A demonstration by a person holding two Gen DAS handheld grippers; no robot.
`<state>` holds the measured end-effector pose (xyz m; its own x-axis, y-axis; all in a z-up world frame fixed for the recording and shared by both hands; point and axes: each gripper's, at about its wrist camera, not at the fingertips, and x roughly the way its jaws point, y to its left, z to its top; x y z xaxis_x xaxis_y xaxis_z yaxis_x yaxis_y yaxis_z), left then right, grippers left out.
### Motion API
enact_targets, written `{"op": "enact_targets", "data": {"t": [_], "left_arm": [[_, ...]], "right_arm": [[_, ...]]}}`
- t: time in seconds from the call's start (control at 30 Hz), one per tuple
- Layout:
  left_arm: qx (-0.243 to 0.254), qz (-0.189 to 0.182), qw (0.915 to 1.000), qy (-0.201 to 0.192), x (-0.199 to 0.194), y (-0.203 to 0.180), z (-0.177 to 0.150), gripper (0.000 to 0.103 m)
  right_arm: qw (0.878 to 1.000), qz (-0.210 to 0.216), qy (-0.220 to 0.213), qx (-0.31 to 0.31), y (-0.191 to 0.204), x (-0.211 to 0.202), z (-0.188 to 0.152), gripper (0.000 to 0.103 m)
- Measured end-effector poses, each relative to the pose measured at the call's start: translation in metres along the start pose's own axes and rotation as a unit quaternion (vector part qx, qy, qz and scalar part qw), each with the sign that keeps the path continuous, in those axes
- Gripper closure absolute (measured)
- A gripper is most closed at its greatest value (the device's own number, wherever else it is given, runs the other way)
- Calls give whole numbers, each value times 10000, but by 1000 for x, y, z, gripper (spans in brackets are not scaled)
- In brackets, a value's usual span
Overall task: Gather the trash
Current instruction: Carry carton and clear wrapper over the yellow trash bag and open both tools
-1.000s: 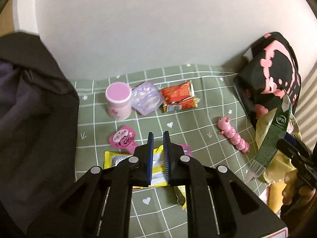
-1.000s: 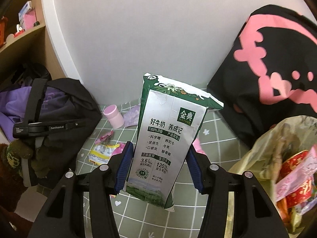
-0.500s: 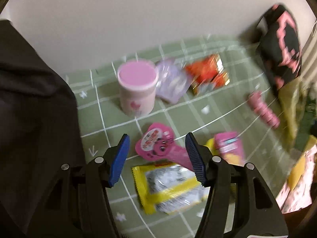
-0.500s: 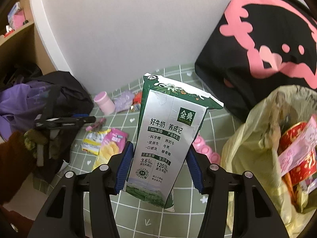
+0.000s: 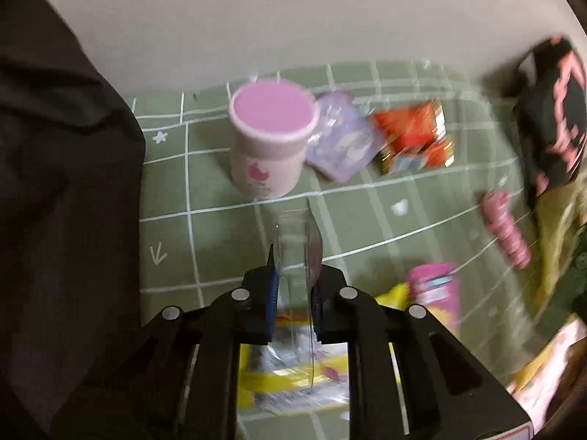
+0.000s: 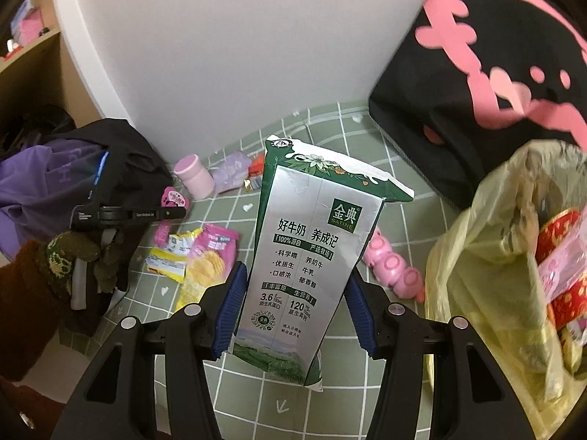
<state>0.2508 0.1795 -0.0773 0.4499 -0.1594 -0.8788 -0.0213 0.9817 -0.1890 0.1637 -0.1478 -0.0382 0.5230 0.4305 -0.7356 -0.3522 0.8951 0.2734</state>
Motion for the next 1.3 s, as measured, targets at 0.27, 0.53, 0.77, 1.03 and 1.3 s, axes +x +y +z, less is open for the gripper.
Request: {"op": "enact_targets", "data": {"t": [0.27, 0.53, 0.77, 1.03, 1.3], "left_arm": [[205, 18, 9975, -675, -75, -55, -4, 89], [881, -231, 9893, -1138, -119, -153, 3, 89], [1531, -707, 9780, -1228, -126, -241, 0, 89], [2227, -1040, 9628, -1119, -119, -323, -12, 89], [2680, -1233, 9512, -908, -101, -392, -24, 89]], "right_arm": [[9993, -1, -358, -54, -5, -19, 20, 53], [9940, -401, -973, -306, -19, -70, 49, 53], [9827, -1060, -1484, -309, -53, -133, 56, 53], [9698, -1713, -1733, 3, -111, -185, 38, 53], [9626, -1988, -1801, 392, -162, -213, 12, 53]]}}
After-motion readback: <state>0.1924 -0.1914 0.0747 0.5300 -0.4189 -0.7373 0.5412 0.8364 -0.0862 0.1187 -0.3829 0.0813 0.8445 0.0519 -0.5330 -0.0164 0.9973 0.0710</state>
